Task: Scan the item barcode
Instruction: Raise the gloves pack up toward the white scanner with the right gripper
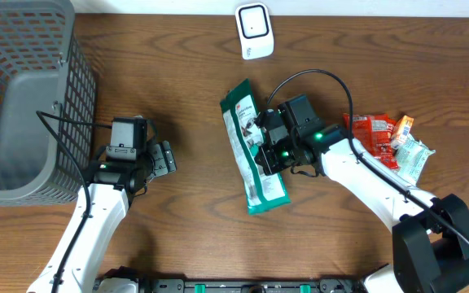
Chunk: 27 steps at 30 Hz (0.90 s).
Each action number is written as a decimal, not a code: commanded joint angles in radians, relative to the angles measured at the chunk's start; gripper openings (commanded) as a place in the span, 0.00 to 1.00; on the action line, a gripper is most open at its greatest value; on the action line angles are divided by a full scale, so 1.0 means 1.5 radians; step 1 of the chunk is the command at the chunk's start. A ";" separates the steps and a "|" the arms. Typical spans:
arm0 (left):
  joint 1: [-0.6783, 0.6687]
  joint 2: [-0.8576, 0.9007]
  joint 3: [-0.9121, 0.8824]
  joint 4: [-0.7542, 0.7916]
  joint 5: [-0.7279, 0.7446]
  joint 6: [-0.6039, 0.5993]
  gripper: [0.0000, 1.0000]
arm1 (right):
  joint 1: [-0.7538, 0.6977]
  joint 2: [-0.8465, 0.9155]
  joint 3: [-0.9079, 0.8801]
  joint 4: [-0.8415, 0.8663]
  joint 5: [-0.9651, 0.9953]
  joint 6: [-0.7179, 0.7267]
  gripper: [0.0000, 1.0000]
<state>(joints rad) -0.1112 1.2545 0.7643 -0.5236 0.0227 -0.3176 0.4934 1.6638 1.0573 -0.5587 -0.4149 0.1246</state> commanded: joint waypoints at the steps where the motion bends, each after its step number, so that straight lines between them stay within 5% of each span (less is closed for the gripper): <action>1: 0.002 -0.004 -0.001 -0.002 -0.010 -0.002 0.85 | 0.001 -0.016 0.060 -0.034 -0.001 -0.045 0.01; 18: 0.002 -0.004 -0.001 -0.002 -0.010 -0.002 0.86 | 0.005 -0.016 0.269 -0.262 0.006 -0.077 0.01; 27: 0.002 -0.004 -0.001 -0.002 -0.010 -0.002 0.86 | 0.035 -0.016 0.375 -0.305 0.192 -0.132 0.01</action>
<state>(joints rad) -0.1112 1.2545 0.7643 -0.5251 0.0223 -0.3176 0.5274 1.6608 1.5433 -1.0142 -0.2249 -0.0078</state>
